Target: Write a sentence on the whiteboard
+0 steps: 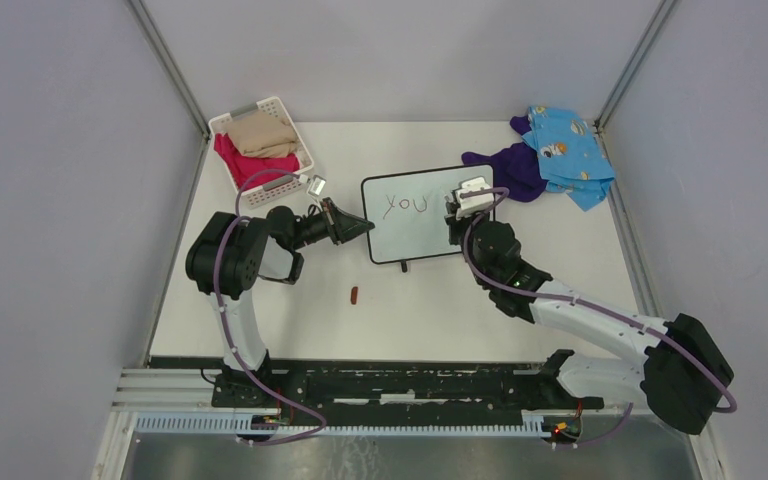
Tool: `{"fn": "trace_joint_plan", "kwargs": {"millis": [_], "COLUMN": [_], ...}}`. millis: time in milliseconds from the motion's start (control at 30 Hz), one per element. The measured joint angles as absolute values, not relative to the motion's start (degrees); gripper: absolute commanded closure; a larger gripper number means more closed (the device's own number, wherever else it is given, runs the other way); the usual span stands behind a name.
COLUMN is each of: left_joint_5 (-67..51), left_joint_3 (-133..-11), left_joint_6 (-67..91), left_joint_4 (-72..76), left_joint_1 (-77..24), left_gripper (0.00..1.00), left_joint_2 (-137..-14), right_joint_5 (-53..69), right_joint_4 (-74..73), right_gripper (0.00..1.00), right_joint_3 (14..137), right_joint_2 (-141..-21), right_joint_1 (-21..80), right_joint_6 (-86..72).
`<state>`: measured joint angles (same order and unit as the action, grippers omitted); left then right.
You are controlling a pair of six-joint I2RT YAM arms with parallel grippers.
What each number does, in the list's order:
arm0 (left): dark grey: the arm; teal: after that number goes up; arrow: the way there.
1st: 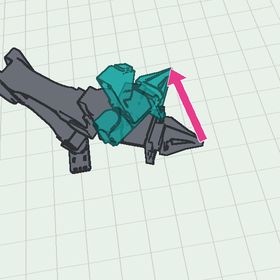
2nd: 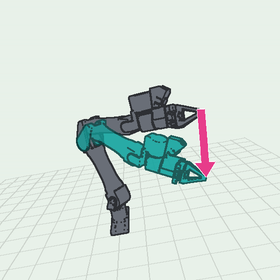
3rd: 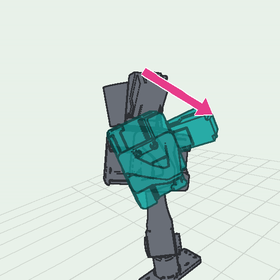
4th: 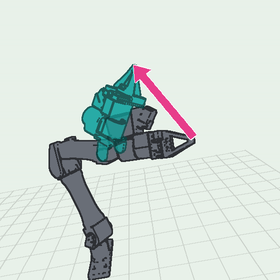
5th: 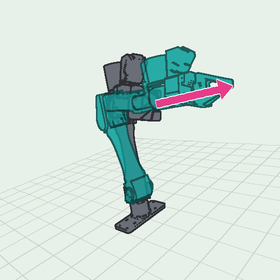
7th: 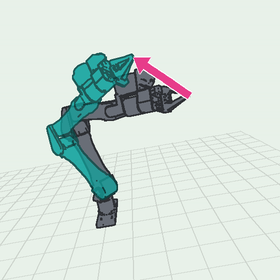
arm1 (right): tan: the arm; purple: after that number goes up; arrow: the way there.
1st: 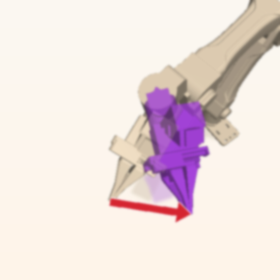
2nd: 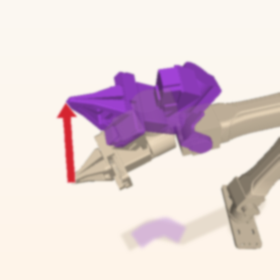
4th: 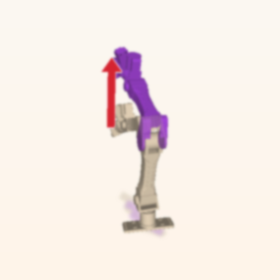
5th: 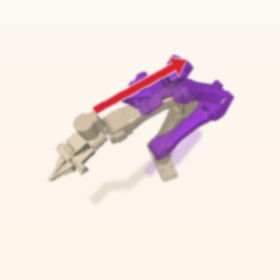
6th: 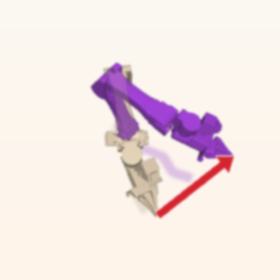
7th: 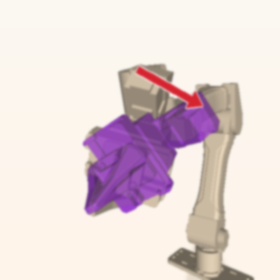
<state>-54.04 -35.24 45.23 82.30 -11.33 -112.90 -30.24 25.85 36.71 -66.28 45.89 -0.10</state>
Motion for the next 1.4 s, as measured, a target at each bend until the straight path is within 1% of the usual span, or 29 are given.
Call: {"fn": "trace_joint_plan", "kwargs": {"millis": [533, 833, 1400], "left_joint_5": [-54.04, -54.04, -54.02], "left_joint_3": [-35.24, -35.24, -35.24], "left_joint_6": [45.23, 45.23, 45.23], "left_joint_4": [82.32, 82.32, 82.3], "left_joint_1": [-11.33, -11.33, -11.33], "left_gripper": [0.87, 0.87, 0.87], "left_joint_2": [-112.9, -112.9, -112.9], "right_joint_5": [-30.46, -30.0, -25.17], "right_joint_4": [25.15, 25.17, 25.17], "right_gripper": [1.0, 1.0, 1.0], "right_joint_3": [36.64, 38.7, 39.88], "right_joint_2": [-68.99, -70.54, -72.2], "right_joint_1": [42.3, 41.25, 41.19], "right_joint_6": [-1.67, -1.61, -1.76]}}
